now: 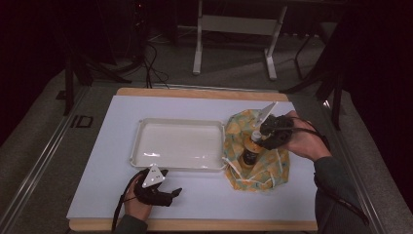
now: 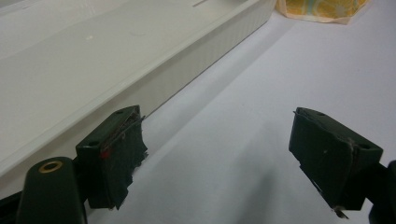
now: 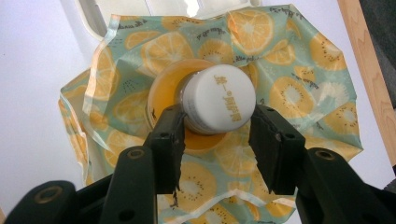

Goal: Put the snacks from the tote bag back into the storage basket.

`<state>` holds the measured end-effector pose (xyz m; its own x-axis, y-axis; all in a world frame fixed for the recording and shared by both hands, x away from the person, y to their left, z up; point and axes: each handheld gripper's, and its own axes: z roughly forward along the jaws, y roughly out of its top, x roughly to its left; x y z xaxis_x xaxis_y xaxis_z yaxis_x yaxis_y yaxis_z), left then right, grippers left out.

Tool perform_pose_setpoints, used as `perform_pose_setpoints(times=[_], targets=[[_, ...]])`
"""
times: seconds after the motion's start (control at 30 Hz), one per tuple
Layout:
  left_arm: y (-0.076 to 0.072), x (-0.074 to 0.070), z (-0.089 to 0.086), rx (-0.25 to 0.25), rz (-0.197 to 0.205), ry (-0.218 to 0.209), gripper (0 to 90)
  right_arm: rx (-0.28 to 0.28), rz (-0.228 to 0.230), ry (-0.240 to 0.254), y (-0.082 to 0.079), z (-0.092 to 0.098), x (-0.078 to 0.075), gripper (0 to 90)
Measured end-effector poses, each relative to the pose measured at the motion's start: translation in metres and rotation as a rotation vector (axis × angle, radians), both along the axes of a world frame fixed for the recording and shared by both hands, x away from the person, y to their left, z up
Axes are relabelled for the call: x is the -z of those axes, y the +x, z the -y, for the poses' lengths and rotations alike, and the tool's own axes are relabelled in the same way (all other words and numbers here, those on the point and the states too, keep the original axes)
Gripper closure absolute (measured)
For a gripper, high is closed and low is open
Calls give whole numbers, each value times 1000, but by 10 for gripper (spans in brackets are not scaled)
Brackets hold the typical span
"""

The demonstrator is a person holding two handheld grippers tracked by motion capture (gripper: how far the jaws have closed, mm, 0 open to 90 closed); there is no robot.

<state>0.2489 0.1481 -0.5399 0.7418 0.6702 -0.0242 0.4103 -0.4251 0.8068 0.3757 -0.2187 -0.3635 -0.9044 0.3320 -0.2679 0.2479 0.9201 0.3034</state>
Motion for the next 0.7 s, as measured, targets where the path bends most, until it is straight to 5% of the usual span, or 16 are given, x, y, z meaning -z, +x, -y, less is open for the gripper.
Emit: perform_pose_setpoints(times=[0.7], targets=[[0,0,0,4,-3,-3,182,-3,-40,-36,16,-23,-3,549]])
